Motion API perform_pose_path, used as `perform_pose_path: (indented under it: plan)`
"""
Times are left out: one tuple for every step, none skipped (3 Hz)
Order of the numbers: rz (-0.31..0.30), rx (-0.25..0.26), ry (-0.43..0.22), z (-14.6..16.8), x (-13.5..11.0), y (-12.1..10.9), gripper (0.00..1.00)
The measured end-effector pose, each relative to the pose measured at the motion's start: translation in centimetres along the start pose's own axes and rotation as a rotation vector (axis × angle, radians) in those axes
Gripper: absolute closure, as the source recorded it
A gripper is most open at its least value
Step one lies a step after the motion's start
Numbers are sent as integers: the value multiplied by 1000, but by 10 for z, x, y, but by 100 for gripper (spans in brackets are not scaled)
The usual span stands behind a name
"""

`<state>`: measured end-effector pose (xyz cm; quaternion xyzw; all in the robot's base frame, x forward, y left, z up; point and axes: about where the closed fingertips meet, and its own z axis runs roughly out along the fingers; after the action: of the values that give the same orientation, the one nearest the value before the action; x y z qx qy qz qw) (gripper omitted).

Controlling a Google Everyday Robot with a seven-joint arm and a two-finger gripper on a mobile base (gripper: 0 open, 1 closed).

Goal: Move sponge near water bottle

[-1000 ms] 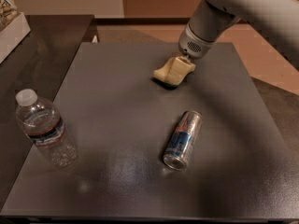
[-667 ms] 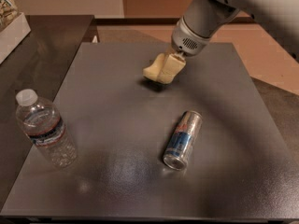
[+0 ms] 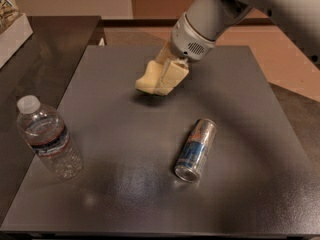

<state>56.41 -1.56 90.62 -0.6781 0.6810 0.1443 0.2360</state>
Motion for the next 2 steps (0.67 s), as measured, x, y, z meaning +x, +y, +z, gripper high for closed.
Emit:
perform_pose_path:
  plan:
    - [-12, -6, -3, 1, -1, 1, 100]
    - [-60, -34, 15, 10, -10, 9, 100]
